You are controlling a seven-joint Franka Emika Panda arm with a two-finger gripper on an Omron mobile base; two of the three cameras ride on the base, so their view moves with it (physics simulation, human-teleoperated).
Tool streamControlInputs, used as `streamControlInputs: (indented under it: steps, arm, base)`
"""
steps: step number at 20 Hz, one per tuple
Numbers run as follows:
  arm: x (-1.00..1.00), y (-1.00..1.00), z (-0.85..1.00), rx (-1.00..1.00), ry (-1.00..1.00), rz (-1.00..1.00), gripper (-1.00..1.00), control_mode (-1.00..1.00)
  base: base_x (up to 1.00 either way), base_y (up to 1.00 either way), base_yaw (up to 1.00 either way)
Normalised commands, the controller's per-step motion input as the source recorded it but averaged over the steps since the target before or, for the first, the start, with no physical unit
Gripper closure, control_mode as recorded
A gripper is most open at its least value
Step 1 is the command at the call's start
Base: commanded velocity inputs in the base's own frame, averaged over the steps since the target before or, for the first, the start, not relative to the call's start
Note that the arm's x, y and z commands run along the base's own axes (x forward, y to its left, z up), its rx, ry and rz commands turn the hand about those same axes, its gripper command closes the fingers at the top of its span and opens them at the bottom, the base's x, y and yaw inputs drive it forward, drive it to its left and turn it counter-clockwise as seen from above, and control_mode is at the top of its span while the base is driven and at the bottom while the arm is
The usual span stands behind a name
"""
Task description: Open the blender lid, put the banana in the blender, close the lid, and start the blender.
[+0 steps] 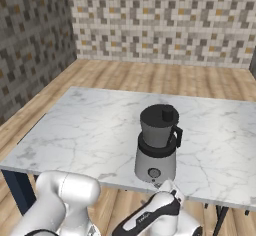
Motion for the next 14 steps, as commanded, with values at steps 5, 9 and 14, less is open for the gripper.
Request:
streamControlInputs:
  steps: [5,9,14]
  arm:
    - [-0.61,-0.11,0.61,0.0,-0.08,0.0,-1.0,-1.0]
    - [-0.29,-0.01,0.83,-0.03,-0.08,0.0,-1.0,-1.0]
    - [-0.04,0.0,0.86,-0.08,-0.03,0.0,-1.0,-1.0]
  base:
    - [0.0,0.0,0.0]
    - [0.0,0.0,0.0]
    - [0.0,0.0,0.0]
